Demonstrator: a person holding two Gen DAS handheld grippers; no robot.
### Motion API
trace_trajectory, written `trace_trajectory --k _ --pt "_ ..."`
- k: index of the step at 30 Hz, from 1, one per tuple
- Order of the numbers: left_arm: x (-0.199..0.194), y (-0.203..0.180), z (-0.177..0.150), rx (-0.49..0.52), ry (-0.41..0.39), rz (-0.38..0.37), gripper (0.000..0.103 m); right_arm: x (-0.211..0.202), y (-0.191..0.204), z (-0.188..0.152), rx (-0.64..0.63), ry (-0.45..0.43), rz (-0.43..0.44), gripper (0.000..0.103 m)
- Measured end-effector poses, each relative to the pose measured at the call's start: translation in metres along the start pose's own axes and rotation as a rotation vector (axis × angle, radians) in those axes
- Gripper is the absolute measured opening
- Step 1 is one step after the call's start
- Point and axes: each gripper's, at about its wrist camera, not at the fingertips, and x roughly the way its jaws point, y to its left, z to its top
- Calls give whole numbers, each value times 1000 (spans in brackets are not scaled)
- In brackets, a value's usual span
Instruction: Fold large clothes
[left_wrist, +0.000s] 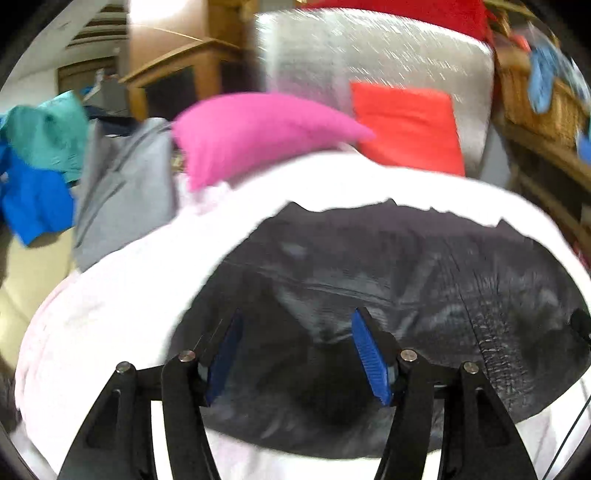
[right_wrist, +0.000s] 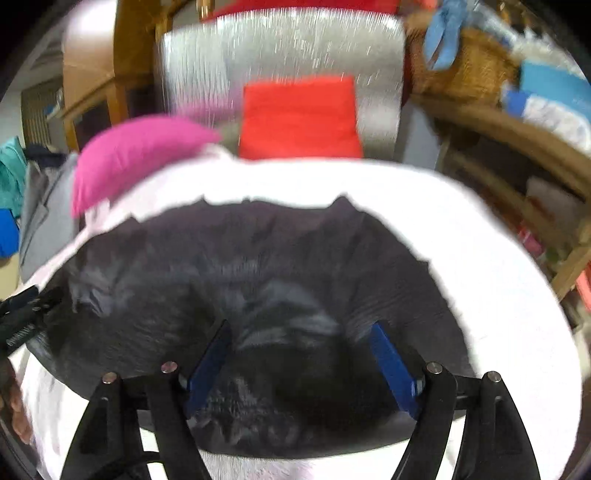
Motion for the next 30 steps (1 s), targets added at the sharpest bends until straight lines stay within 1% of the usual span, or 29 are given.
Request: trace_trajectory --k 2,3,4,5,7,8,12,15,17,20,21,23,25,27,30 --pt "-7 12 -7 -15 -12 25 63 -5 -3 -5 -12 -20 -28 82" --pt "-5 16 -12 -18 -4 42 63 0 -7 -9 -9 -7 -39 82" --pt "-1 19 -19 -24 17 55 63 8 -12 -13 2 25 -47 82" --pt "10 24 -26 -34 59 68 63 18 -19 -20 18 58 -63 82" --pt "27 29 -35 -39 112 90 64 33 -30 -34 30 120 -97 83" --pt "35 31 -40 -38 126 89 64 36 -33 -37 35 129 -92 83" --pt "49 25 -44 11 123 114 65 37 -49 -40 82 146 -75 84" --pt "58 32 -41 -2 129 94 66 43 -53 -40 84 145 -75 88" --pt "58 33 -42 11 124 85 66 44 -53 -39 84 150 -70 88" --pt "51 40 -33 -13 148 63 65 47 -59 -28 113 191 -51 88" --pt "46 45 -26 -31 149 58 65 40 -60 -22 126 194 -48 88" --pt "31 52 -12 -82 104 54 65 19 -61 -10 147 131 -33 88" --pt "16 50 5 -118 38 39 65 3 -55 6 144 64 -22 89" --pt "16 34 23 -97 23 0 65 5 -38 29 107 55 16 89" --pt "34 -5 37 -5 46 -51 65 25 -9 48 25 67 37 89"
